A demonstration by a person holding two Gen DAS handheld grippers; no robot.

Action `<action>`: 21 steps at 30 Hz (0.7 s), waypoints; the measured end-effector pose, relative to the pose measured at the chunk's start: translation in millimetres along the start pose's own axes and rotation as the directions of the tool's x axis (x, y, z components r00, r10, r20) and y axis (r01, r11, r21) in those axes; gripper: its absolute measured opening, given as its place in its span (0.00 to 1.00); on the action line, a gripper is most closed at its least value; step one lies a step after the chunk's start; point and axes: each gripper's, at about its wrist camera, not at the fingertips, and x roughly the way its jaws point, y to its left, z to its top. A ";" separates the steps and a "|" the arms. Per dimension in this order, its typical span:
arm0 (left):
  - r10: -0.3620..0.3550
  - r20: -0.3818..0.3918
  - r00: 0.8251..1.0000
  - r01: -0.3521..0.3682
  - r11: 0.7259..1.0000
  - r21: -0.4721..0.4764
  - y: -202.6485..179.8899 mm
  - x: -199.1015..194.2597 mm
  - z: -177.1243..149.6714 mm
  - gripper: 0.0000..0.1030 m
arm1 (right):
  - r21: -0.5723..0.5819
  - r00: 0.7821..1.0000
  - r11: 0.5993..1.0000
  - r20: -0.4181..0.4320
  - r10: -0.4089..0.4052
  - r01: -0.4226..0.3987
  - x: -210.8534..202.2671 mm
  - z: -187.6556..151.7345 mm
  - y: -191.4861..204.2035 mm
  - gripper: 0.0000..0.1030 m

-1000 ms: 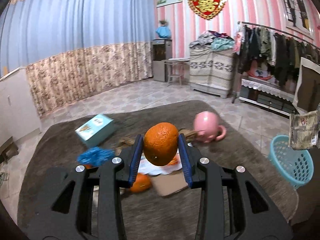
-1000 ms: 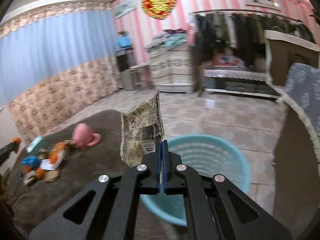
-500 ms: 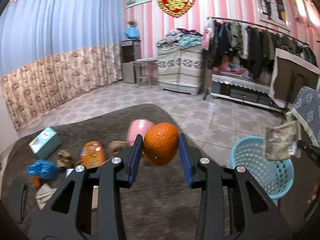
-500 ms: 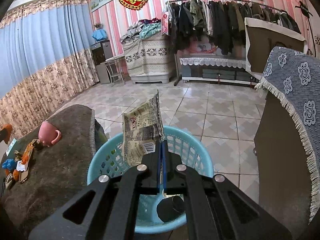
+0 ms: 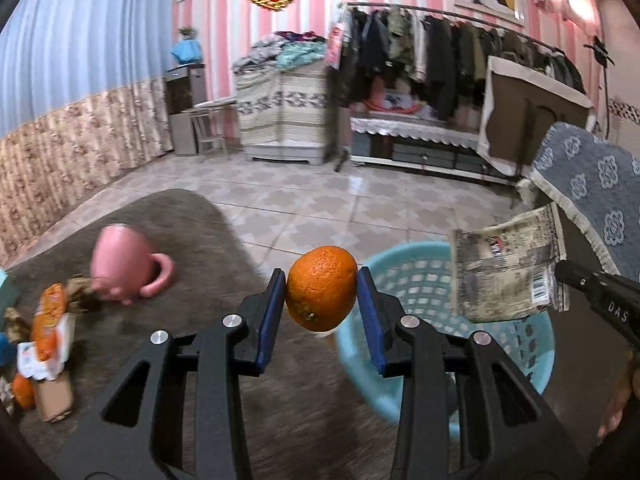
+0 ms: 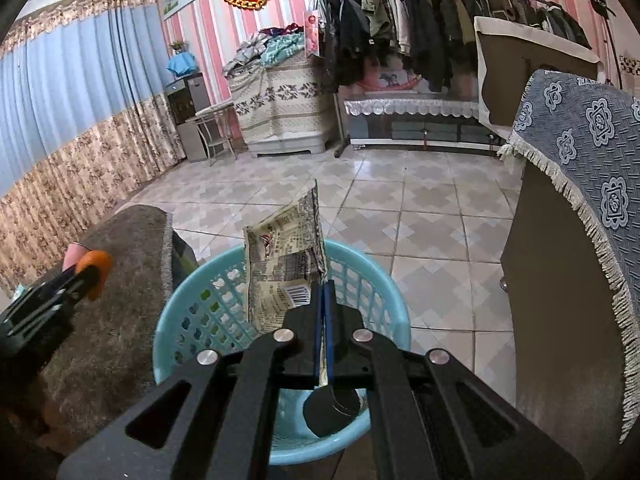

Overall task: Collect trash
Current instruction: 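Carry both items to the blue basket while the left tool opens to drop the orange, then open the right tool to drop the paper packet into the basket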

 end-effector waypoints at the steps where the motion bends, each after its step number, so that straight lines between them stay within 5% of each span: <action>1: -0.012 -0.002 1.000 0.012 1.000 0.012 -8.7 6.5 1.0 0.35 | 0.001 1.000 1.000 -0.008 -0.004 0.004 2.0 -0.5 -0.9 0.02; 7: -0.076 -0.040 0.996 0.078 0.996 0.042 -34.0 35.0 4.7 0.37 | 0.023 0.999 0.999 -0.027 -0.022 0.022 4.0 -3.1 -9.4 0.02; 9: -0.088 -0.044 0.995 0.090 0.995 0.048 -37.8 38.9 5.8 0.50 | 0.029 0.999 0.999 -0.026 -0.025 0.025 3.2 -3.1 -10.9 0.02; 12: -0.047 -0.015 0.999 0.048 0.998 0.044 -38.4 34.5 7.9 0.78 | 0.030 0.999 0.999 -0.026 -0.024 0.024 3.1 -3.3 -11.2 0.02; 21: 0.098 0.037 0.995 -0.095 0.994 -0.059 15.4 8.4 18.9 0.92 | 0.015 0.999 1.000 -0.032 -0.010 0.011 3.3 -2.0 -3.8 0.02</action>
